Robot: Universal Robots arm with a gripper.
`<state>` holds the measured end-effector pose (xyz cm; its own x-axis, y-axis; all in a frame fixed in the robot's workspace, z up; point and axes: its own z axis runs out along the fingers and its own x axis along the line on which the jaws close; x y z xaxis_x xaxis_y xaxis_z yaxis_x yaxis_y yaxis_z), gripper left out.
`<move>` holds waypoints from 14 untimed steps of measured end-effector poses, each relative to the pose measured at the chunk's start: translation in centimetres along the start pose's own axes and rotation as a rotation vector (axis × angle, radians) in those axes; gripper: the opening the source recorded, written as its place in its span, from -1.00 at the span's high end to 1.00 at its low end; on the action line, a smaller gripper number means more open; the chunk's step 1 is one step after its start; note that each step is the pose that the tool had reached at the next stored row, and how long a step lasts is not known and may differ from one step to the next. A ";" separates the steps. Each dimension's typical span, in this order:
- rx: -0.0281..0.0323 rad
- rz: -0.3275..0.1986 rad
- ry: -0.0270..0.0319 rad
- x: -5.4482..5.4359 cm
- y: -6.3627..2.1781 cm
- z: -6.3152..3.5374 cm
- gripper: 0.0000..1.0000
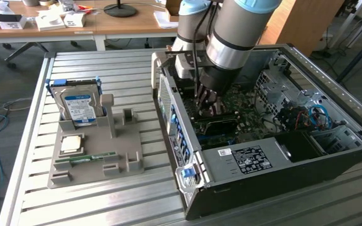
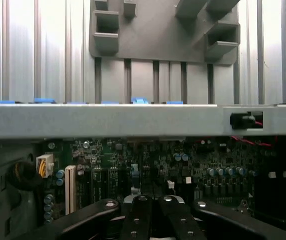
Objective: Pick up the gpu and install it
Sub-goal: 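Press down on the gpu until it lock into place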
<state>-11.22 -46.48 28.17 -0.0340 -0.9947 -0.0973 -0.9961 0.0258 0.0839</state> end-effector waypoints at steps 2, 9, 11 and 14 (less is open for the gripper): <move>0.0000 0.000 -0.0003 0.0 -0.33 -0.03 0.79; -0.0002 0.000 -0.0032 -0.1 -1.64 -0.14 0.79; -0.0002 0.000 -0.0037 -0.1 -1.99 -0.17 0.79; -0.0002 0.000 -0.0041 -0.1 -2.42 -0.20 0.79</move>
<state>-8.80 -46.48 28.18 -0.0340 -0.9943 -0.1014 -0.9961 0.0255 0.0840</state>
